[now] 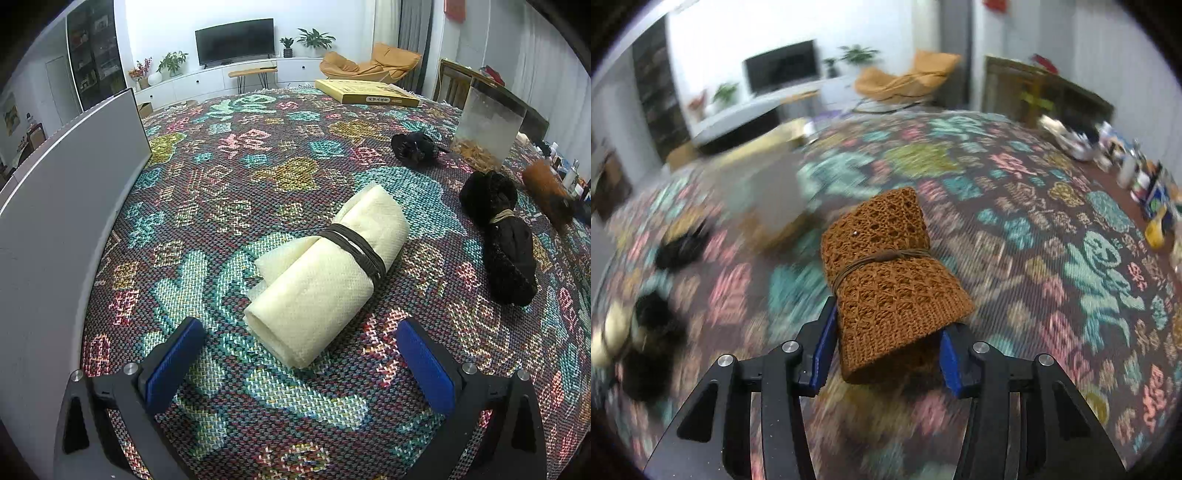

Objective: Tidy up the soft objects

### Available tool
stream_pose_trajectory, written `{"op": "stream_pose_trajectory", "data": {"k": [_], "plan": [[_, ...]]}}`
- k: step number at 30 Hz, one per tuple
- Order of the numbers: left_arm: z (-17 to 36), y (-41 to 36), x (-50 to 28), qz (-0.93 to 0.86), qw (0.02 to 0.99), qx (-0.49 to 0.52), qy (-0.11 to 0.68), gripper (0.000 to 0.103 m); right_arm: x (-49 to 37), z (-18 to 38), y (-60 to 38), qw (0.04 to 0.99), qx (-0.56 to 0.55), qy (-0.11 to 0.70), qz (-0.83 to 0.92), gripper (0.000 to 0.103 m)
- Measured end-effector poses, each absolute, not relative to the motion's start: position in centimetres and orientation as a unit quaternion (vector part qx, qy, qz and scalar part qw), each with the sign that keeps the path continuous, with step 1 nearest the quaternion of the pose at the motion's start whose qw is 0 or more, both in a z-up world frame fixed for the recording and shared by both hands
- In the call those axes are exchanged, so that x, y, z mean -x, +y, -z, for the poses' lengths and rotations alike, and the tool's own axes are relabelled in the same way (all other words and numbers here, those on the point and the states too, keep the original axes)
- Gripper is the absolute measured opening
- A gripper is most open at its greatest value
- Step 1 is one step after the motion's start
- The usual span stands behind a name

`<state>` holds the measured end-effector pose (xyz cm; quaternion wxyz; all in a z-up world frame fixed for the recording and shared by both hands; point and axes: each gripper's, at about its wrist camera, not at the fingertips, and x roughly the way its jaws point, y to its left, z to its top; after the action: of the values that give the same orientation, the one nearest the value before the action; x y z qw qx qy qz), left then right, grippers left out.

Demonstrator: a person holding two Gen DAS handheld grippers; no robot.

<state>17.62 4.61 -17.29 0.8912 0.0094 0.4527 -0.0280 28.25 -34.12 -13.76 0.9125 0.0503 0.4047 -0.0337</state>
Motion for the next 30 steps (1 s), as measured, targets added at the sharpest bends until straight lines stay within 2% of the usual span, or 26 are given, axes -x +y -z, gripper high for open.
{"op": "stream_pose_trajectory", "data": {"k": [6, 7, 8, 9, 11, 14, 19, 23, 30], "plan": [[17.3, 4.6, -17.6, 0.027, 0.891, -0.009, 0.452, 0.103, -35.8, 12.6, -34.6, 0.92, -0.056, 0.386, 0.045, 0.052], [17.3, 4.6, -17.6, 0.027, 0.891, -0.008, 0.452, 0.103, -36.6, 12.5, -34.6, 0.921, -0.064, 0.382, 0.042, 0.062], [17.3, 4.6, -17.6, 0.027, 0.891, -0.009, 0.452, 0.103, -37.8, 13.0, -34.6, 0.917, -0.073, 0.391, 0.034, 0.066], [17.3, 4.6, -17.6, 0.027, 0.891, -0.008, 0.452, 0.103, -38.9, 13.8, -34.4, 0.904, -0.079, 0.419, 0.024, 0.076], [17.3, 4.6, -17.6, 0.027, 0.891, -0.008, 0.452, 0.103, -39.4, 14.0, -33.9, 0.895, -0.053, 0.441, 0.035, 0.078], [17.3, 4.6, -17.6, 0.027, 0.891, -0.009, 0.452, 0.103, -37.3, 12.0, -33.9, 0.911, -0.058, 0.408, 0.009, 0.077], [17.3, 4.6, -17.6, 0.027, 0.891, -0.009, 0.452, 0.103, -32.4, 9.7, -34.1, 0.917, -0.08, 0.39, 0.013, 0.081], [17.3, 4.6, -17.6, 0.027, 0.891, -0.008, 0.452, 0.103, -27.6, 12.7, -32.8, 0.886, -0.077, 0.457, 0.021, 0.081], [17.3, 4.6, -17.7, 0.027, 0.891, -0.008, 0.452, 0.103, -21.7, 15.6, -30.2, 0.888, -0.031, 0.457, 0.039, 0.082]]}}
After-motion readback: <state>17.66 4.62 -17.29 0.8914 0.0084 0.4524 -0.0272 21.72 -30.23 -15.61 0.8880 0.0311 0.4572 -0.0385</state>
